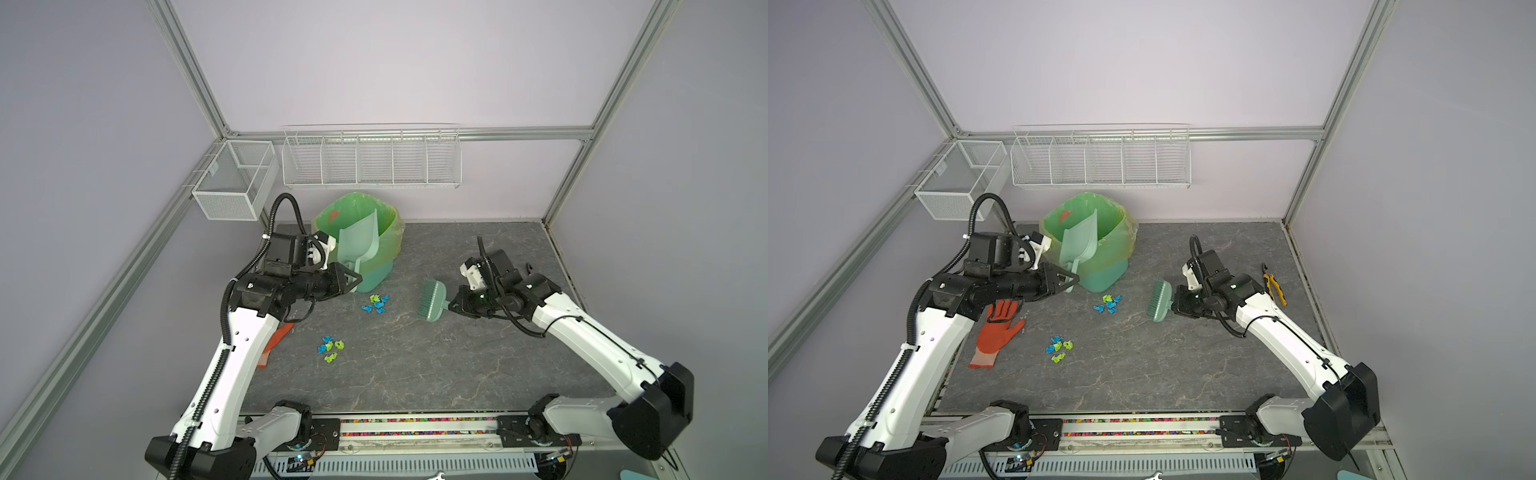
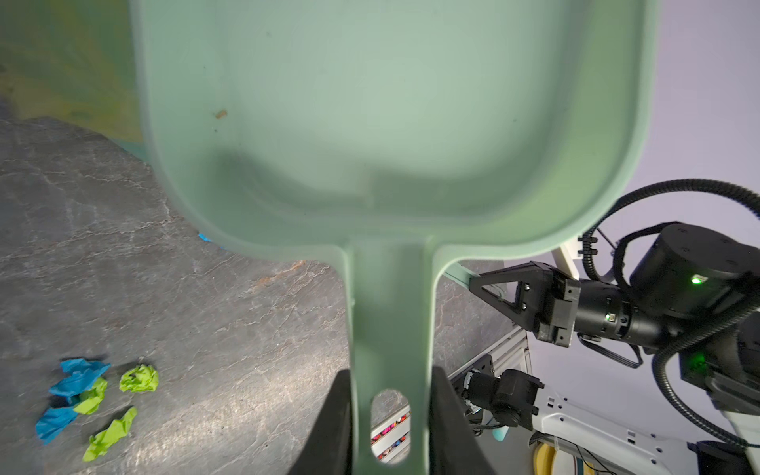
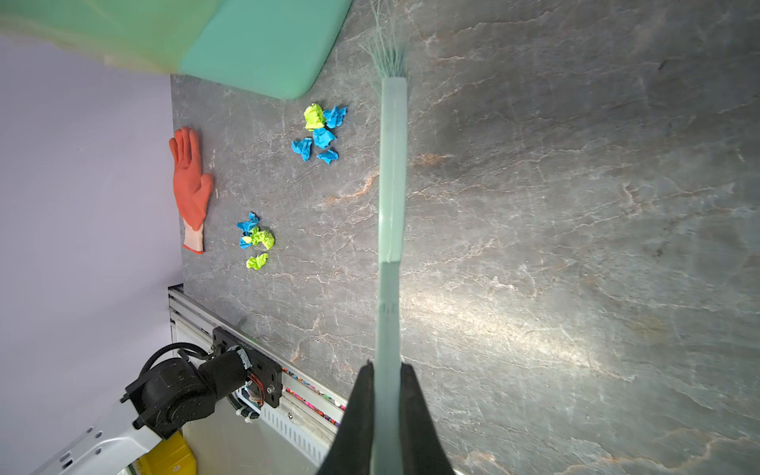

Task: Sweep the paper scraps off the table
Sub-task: 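Lower the empty dustpan beside the scraps while the right gripper brings the brush over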

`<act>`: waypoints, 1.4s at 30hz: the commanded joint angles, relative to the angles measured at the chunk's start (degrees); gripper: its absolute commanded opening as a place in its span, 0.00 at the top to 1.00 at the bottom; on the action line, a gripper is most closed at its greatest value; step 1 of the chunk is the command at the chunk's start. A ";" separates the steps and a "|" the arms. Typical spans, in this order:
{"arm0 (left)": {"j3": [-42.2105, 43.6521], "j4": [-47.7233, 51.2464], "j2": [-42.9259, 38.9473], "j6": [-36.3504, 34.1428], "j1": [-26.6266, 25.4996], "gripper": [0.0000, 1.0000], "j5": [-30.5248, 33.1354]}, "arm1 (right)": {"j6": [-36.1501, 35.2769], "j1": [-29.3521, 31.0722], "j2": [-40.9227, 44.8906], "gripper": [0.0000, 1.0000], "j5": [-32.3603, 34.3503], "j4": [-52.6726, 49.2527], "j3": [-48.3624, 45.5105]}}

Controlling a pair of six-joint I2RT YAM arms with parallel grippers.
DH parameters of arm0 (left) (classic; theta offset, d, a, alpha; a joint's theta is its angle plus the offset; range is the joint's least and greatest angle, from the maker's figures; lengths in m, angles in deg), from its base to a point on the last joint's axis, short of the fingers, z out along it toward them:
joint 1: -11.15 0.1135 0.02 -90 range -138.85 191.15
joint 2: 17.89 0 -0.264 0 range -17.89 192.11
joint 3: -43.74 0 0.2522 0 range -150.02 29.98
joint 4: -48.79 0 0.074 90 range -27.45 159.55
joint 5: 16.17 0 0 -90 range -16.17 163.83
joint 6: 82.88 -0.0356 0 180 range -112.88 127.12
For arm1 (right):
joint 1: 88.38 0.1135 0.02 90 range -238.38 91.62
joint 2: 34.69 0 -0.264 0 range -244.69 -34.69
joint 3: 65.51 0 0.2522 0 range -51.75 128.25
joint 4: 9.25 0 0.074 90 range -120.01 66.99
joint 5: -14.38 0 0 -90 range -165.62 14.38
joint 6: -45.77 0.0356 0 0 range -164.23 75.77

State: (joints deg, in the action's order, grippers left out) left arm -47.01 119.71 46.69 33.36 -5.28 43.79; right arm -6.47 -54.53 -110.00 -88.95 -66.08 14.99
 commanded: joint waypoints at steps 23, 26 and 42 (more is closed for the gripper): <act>11.94 8.60 -8.41 -1.23 -1.15 1.00 11.70 | 7.40 14.09 -10.21 0.93 2.42 9.71 6.68; 12.39 7.76 -10.37 -2.11 -2.25 1.00 12.76 | 7.74 15.31 -12.04 0.93 2.17 10.52 7.93; 13.91 12.46 -9.92 -6.52 -2.29 1.00 14.75 | 9.24 17.72 -23.31 0.93 -1.93 13.25 15.97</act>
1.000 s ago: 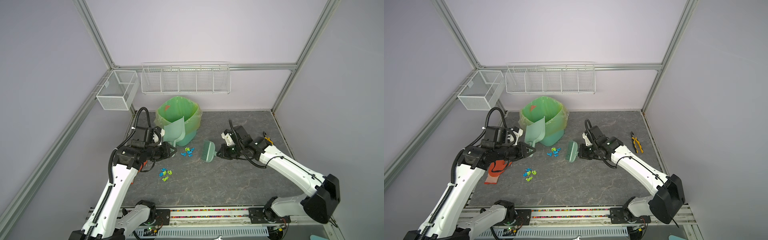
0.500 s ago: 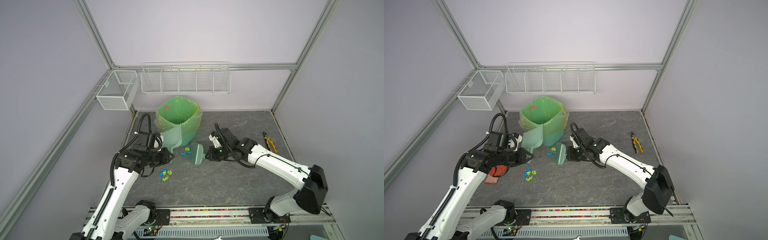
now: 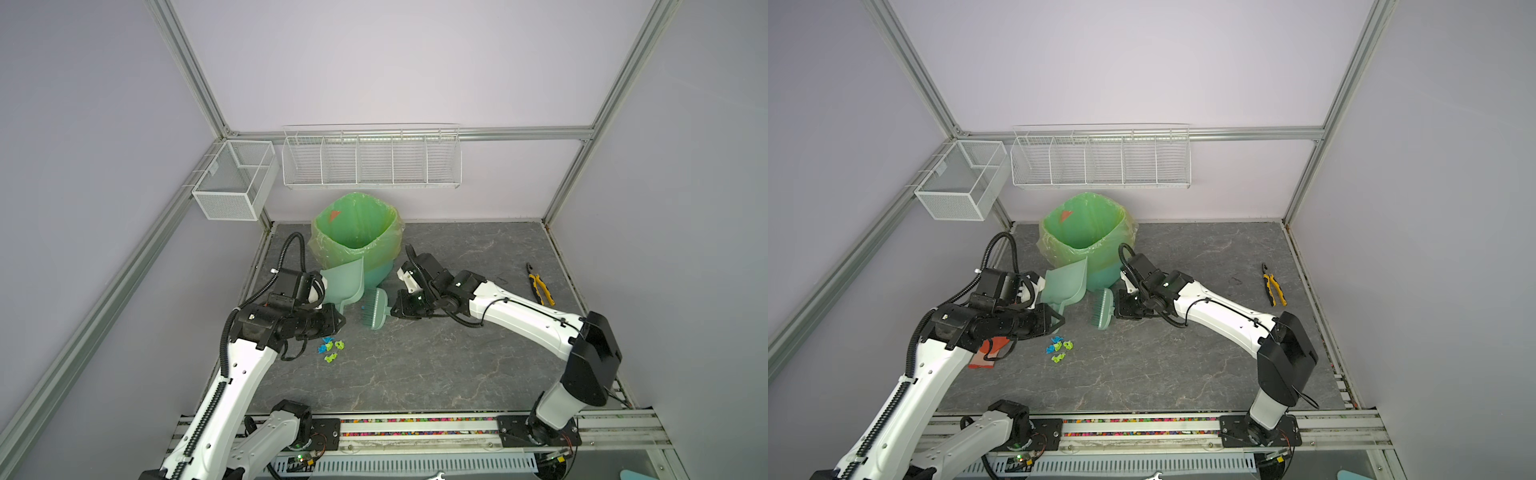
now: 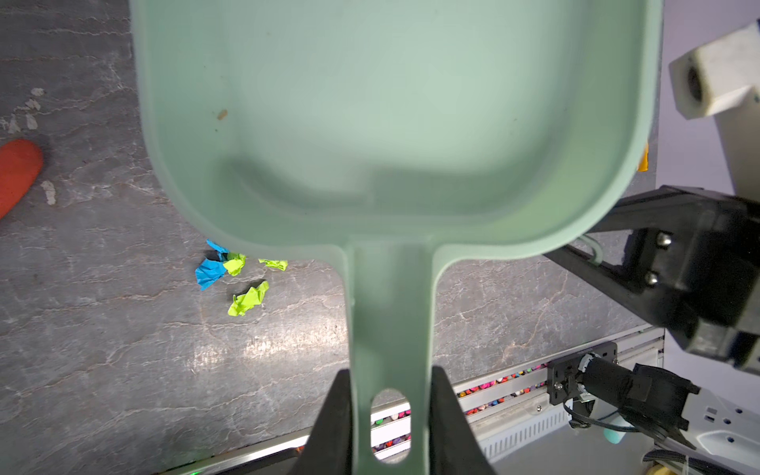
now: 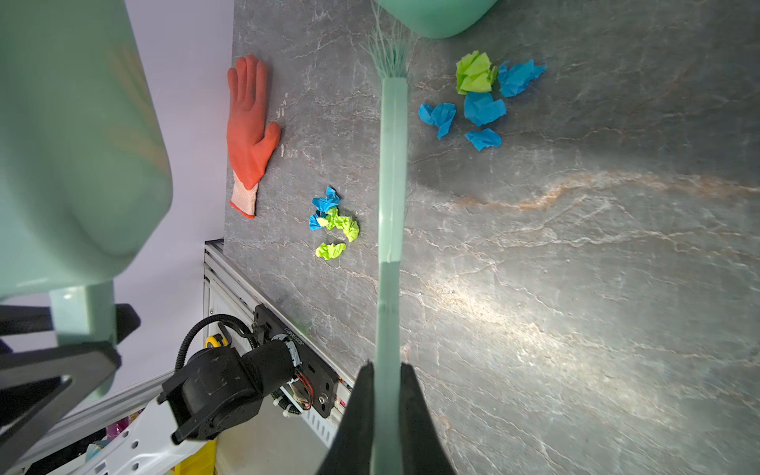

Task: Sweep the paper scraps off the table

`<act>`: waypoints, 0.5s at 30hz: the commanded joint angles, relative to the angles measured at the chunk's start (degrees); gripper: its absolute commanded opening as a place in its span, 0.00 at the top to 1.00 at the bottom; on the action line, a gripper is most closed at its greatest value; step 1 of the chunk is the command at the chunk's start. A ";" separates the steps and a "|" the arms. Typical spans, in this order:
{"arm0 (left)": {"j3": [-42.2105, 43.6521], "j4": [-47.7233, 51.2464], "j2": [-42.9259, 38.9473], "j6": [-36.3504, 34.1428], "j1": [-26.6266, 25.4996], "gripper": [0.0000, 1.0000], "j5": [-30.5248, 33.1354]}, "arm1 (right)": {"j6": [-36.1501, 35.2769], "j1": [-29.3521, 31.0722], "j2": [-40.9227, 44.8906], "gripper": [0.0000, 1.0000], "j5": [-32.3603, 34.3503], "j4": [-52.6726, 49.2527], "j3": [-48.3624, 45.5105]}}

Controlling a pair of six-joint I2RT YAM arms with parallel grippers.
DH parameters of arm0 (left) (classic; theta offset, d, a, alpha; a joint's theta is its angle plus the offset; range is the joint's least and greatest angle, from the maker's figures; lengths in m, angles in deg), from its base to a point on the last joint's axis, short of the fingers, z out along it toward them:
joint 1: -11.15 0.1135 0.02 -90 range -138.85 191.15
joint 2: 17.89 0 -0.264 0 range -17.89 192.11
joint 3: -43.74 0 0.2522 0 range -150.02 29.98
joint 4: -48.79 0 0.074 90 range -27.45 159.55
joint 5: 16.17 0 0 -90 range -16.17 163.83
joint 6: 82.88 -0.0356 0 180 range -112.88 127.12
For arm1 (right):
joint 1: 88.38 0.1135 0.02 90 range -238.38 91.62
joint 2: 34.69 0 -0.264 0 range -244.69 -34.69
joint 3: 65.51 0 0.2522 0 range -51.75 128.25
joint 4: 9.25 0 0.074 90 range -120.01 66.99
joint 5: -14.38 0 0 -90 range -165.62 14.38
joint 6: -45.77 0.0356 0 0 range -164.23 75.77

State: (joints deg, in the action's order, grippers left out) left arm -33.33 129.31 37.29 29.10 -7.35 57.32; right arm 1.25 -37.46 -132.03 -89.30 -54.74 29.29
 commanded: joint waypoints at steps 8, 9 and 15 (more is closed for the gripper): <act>2.34 3.73 -0.27 -2.75 -0.28 1.00 3.31 | 2.13 0.96 -5.54 0.93 -2.23 1.52 4.29; 2.63 3.69 -0.27 -2.73 -0.24 1.00 3.19 | 2.11 0.99 -6.03 0.93 -2.42 1.33 4.59; 0.98 6.88 0.08 -5.17 -0.26 1.00 9.12 | 1.33 0.73 -9.60 0.93 -3.73 -0.27 7.97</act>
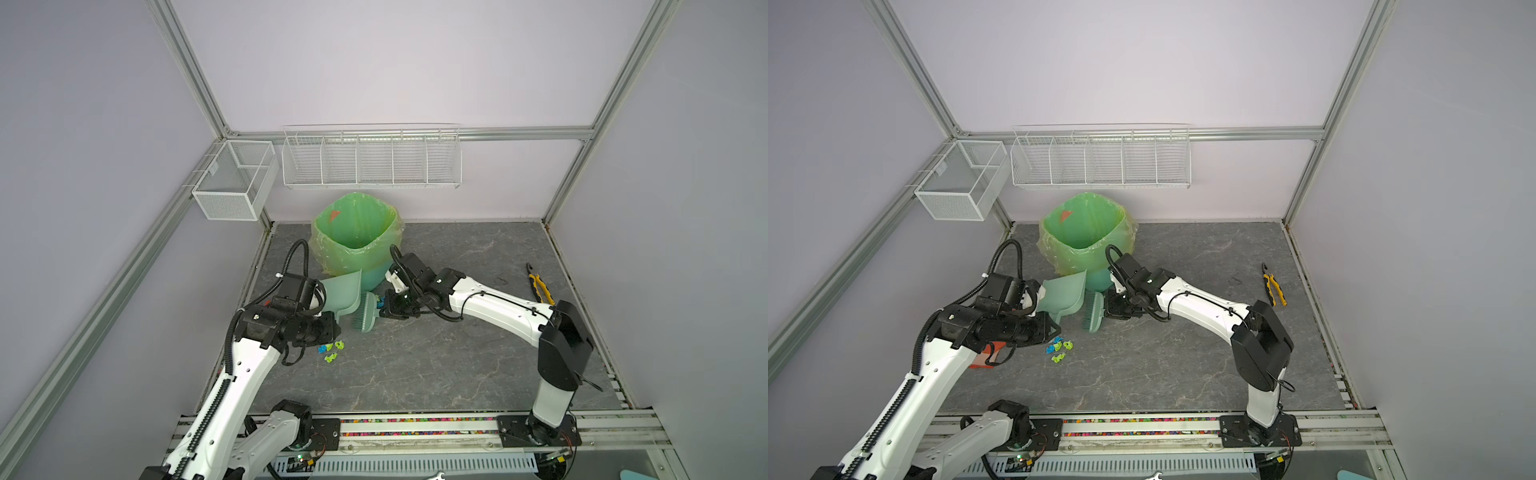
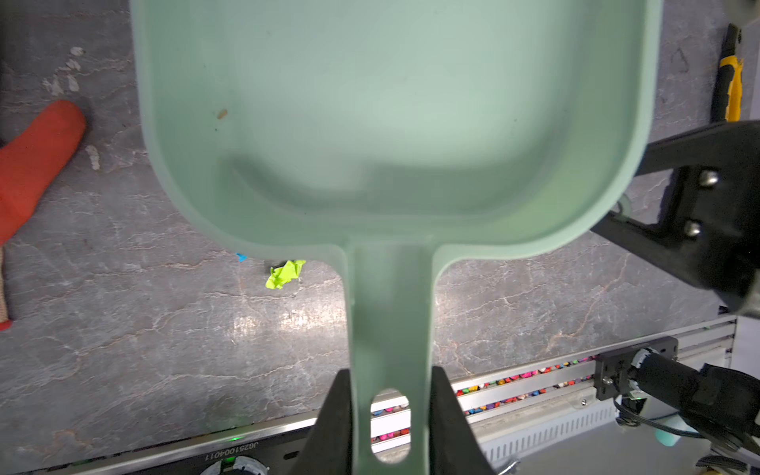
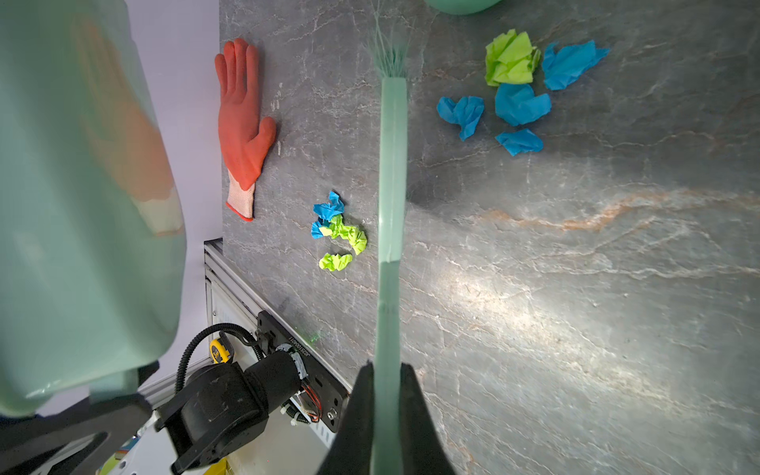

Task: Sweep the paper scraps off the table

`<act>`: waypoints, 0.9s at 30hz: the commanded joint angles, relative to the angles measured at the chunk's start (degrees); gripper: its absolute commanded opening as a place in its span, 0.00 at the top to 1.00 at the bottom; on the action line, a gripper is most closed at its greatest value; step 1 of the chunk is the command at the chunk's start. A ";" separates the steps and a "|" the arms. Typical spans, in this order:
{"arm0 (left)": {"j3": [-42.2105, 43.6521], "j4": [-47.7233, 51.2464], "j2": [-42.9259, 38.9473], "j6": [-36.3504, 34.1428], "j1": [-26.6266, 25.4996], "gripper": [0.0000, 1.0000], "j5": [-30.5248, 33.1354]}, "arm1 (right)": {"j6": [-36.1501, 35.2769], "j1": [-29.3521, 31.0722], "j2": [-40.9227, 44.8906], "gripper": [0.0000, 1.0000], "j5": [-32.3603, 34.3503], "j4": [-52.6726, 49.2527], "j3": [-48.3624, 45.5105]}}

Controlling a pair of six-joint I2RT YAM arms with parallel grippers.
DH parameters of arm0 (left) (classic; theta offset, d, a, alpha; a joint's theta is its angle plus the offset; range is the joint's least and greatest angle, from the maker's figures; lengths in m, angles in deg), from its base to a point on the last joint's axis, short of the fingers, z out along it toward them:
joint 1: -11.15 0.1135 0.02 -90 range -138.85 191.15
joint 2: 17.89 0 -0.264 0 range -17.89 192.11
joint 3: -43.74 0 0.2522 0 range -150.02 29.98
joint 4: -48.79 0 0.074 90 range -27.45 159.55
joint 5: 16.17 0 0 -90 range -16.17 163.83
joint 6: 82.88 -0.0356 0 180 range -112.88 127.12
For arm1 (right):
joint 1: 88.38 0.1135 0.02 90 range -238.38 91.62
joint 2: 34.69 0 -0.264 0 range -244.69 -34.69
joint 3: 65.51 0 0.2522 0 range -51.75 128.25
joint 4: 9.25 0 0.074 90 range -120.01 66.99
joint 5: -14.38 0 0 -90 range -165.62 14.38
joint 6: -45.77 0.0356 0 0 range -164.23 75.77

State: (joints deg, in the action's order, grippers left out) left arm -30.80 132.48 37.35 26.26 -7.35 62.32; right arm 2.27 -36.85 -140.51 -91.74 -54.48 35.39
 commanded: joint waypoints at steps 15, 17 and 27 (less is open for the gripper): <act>1.13 1.13 -0.22 -1.86 -0.45 1.00 -0.76 | 0.73 -7.69 1.10 0.93 -0.14 0.91 -7.33; 1.60 0.77 -0.14 -1.52 -0.74 1.00 -1.02 | 0.37 -8.68 2.67 0.93 0.82 0.27 -9.14; 3.53 -5.89 2.30 5.64 -10.20 1.00 0.37 | -1.74 -14.80 11.94 0.93 4.73 -3.89 -18.86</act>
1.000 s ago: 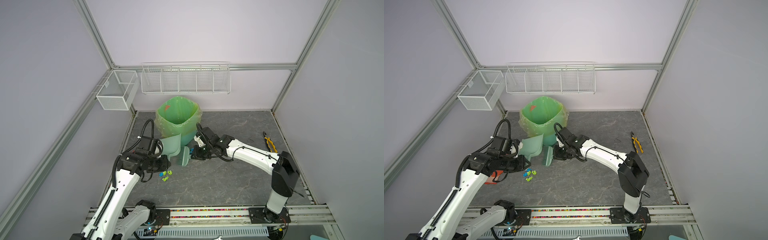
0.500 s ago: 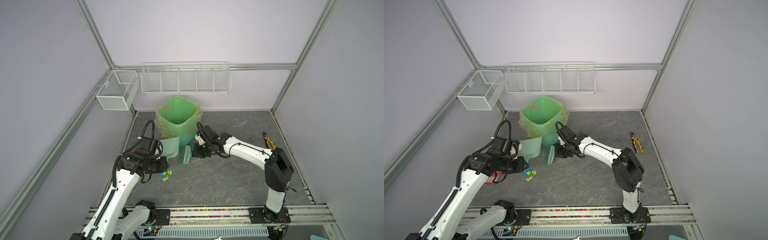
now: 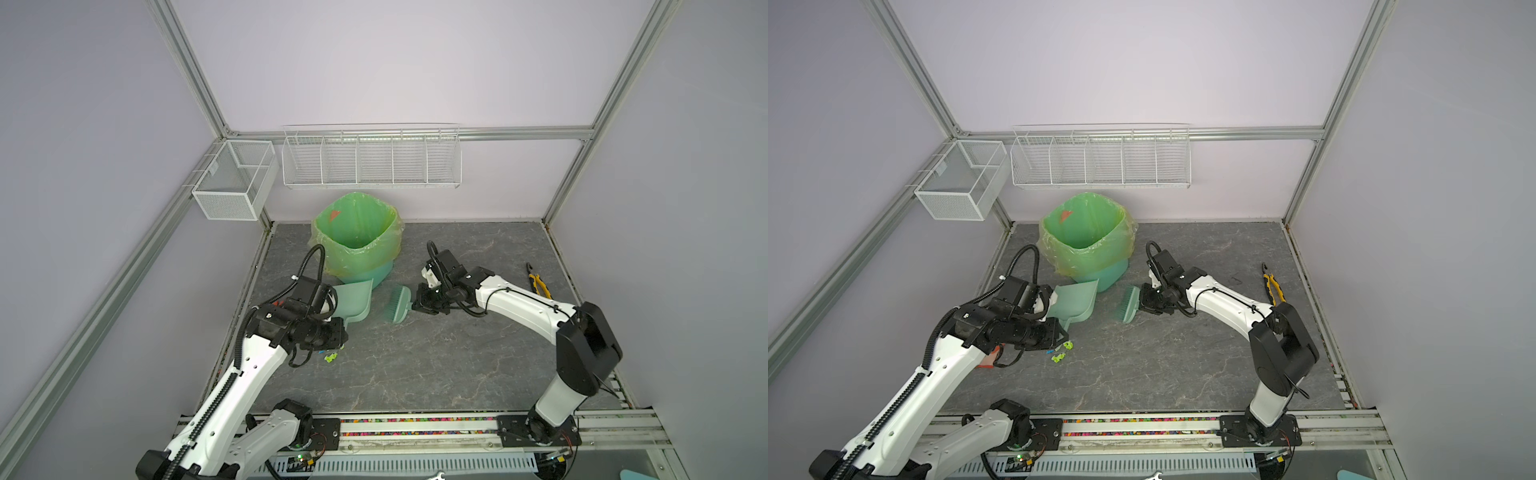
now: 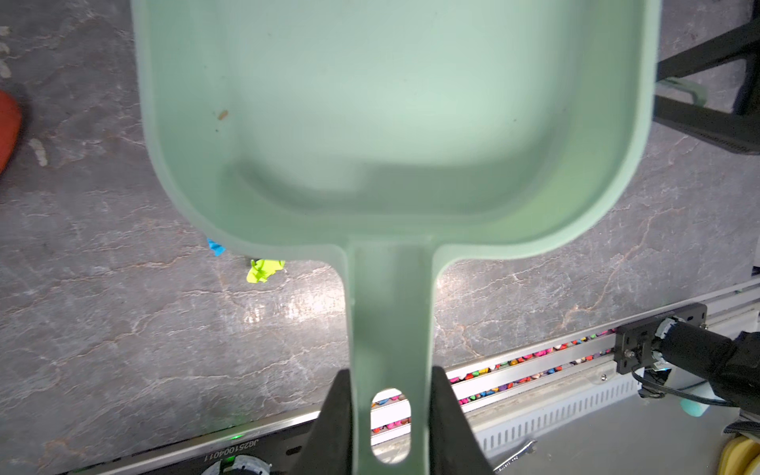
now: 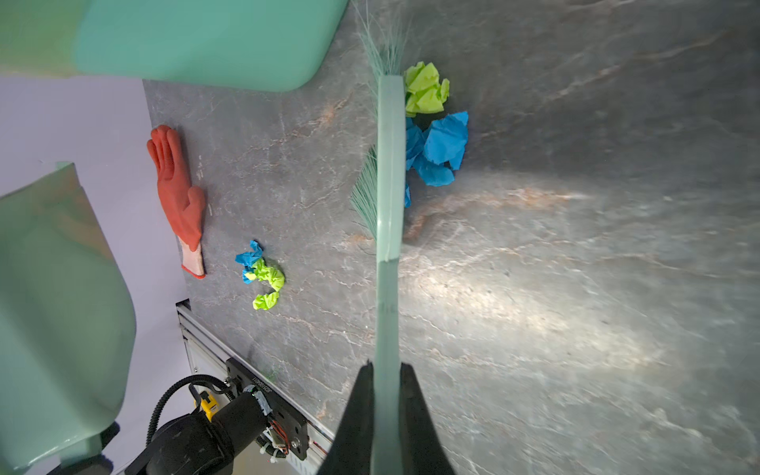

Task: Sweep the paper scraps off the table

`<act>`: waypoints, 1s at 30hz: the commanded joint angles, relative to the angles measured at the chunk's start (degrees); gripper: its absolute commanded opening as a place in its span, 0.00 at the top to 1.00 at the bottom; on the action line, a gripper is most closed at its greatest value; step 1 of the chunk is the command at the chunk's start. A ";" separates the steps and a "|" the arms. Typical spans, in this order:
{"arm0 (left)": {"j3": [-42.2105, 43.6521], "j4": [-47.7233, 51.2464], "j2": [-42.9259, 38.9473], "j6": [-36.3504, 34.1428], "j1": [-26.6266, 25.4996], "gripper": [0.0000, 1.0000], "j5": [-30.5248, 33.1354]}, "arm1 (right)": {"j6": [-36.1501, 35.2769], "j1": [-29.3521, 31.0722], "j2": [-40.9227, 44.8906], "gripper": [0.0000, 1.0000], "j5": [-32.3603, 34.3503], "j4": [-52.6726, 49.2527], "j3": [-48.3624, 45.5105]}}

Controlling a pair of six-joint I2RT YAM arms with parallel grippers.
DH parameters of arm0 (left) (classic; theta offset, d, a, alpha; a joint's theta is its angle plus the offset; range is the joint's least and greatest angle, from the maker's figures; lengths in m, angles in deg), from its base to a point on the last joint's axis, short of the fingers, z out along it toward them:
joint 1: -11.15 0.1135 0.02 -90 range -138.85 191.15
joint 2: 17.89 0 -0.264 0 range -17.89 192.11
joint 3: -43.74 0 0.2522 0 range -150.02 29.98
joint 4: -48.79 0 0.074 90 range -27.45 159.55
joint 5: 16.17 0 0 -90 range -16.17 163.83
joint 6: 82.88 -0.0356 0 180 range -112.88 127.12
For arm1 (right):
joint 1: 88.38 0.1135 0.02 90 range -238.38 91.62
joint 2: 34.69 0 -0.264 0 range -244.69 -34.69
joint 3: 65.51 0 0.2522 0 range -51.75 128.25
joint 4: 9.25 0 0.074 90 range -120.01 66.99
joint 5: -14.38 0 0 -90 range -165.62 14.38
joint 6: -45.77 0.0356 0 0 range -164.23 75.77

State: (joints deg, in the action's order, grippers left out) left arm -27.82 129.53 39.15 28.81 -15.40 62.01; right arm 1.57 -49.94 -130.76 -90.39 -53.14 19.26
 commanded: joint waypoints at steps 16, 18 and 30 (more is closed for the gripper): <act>-1.35 -16.13 12.46 9.94 -15.01 1.00 3.46 | -6.92 -13.43 20.31 0.93 2.83 -15.09 -10.68; -2.50 -16.75 14.17 9.64 -15.35 1.00 3.46 | -6.93 -13.55 21.24 0.93 2.38 -15.70 -10.19; -6.27 -18.53 20.86 8.46 -17.55 1.00 3.70 | -8.02 -14.31 23.74 0.93 1.57 -17.58 -6.07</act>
State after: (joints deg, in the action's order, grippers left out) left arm -32.22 111.87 59.30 37.93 -32.38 64.72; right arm -5.11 -63.82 -108.55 -87.74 -69.41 11.02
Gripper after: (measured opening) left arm 0.238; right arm 0.115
